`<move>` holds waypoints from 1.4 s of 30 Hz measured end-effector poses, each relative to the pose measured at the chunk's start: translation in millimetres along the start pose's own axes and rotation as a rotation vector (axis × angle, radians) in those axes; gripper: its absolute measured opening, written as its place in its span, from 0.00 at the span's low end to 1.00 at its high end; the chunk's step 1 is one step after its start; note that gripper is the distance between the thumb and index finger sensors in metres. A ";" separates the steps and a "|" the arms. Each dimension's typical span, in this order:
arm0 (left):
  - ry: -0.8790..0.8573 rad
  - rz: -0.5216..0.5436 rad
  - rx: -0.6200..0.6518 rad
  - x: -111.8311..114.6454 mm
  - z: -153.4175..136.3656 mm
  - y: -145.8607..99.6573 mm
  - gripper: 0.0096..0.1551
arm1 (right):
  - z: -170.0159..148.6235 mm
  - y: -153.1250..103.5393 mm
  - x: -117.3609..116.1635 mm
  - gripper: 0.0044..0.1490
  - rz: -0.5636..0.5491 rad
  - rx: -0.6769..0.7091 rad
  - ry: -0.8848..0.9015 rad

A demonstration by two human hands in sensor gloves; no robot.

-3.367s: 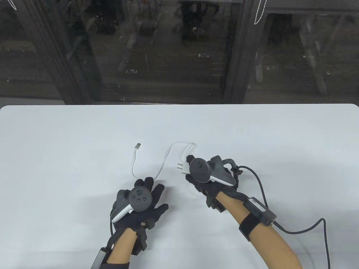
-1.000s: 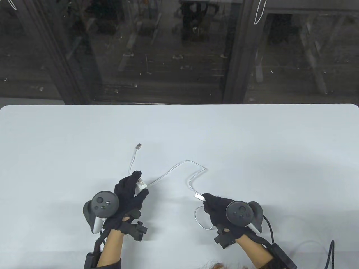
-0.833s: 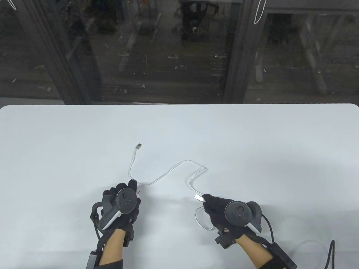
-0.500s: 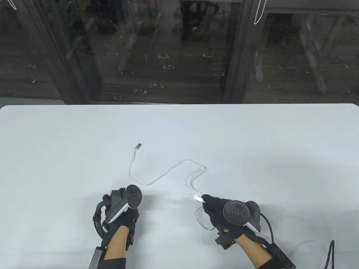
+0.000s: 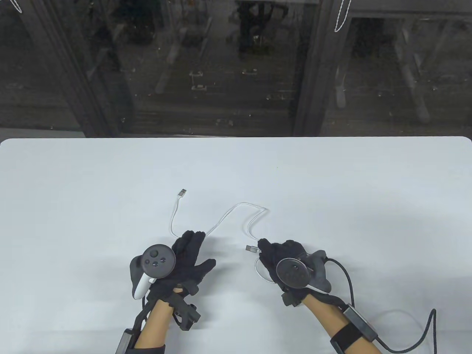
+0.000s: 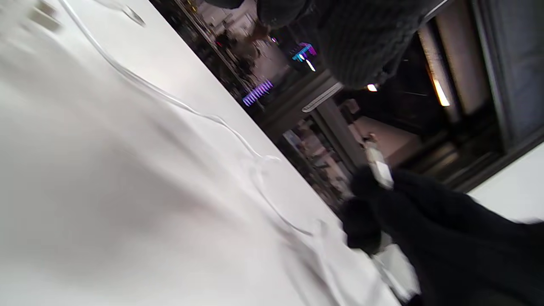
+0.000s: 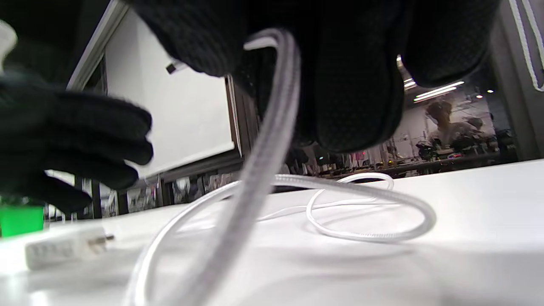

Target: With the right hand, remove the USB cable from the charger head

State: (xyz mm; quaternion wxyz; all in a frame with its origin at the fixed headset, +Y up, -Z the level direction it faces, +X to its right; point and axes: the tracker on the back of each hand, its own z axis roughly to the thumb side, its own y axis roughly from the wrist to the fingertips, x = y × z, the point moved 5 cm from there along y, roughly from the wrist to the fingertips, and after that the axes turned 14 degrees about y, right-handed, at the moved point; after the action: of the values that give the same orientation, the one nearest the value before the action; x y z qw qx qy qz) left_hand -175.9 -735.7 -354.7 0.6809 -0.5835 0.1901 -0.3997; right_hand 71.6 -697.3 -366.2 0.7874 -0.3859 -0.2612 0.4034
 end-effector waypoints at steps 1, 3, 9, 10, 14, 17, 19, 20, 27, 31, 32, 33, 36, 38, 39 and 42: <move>-0.044 -0.008 0.022 1.9 3.0 0.3 0.48 | 0.1 9.9 -2.2 0.27 0.027 0.001 -0.029; -0.112 -0.023 0.052 5.2 8.7 0.7 0.48 | -3.7 30.0 -6.3 0.27 0.057 0.002 -0.081; -0.029 -0.074 0.049 11.1 12.5 2.8 0.47 | -20.4 75.3 -34.4 0.28 0.158 -0.091 -0.142; -0.011 -0.081 0.045 12.1 12.6 3.7 0.47 | -23.2 81.1 -40.7 0.28 0.170 -0.109 -0.154; -0.023 -0.086 0.055 14.3 12.3 6.2 0.45 | -29.5 95.7 -65.0 0.28 0.229 -0.188 -0.181; -0.023 -0.093 0.055 14.5 12.4 6.1 0.45 | -42.8 99.4 -82.8 0.29 0.329 -0.289 -0.164; -0.017 -0.098 0.057 15.2 12.6 6.1 0.44 | -51.4 98.6 -89.4 0.30 0.358 -0.343 -0.150; -0.011 -0.103 0.057 15.7 12.8 6.0 0.44 | -54.3 96.7 -92.5 0.31 0.393 -0.371 -0.138; 0.021 -0.118 0.067 18.4 15.2 5.6 0.45 | -56.4 85.9 -74.2 0.40 0.470 -0.434 0.025; 0.055 -0.128 0.076 22.6 16.5 5.2 0.45 | -38.6 80.5 -36.4 0.41 0.419 -0.371 0.083; 0.064 -0.132 0.076 24.0 16.6 5.1 0.45 | -34.2 78.5 -28.9 0.41 0.405 -0.352 0.095; 0.081 -0.139 0.074 26.2 16.6 5.1 0.45 | -26.9 74.2 -16.9 0.41 0.377 -0.322 0.116; 0.123 -0.161 0.072 32.9 18.0 5.3 0.45 | -9.2 55.7 7.5 0.41 0.330 -0.260 0.185; 0.162 -0.168 0.072 36.5 18.6 5.3 0.45 | 1.1 37.1 16.9 0.41 0.355 -0.233 0.236; 0.177 -0.168 0.068 37.1 18.7 5.1 0.45 | 3.8 30.1 19.3 0.42 0.360 -0.221 0.252; 0.218 -0.166 0.082 37.3 25.0 1.9 0.46 | 10.4 1.8 24.7 0.45 0.323 -0.163 0.322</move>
State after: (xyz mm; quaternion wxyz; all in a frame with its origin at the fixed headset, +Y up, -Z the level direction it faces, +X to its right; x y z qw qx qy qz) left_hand -134.4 -748.1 -342.6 0.6443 -0.5218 0.1976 -0.5231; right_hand 76.6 -671.8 -359.3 0.7104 -0.5441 -0.0989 0.4353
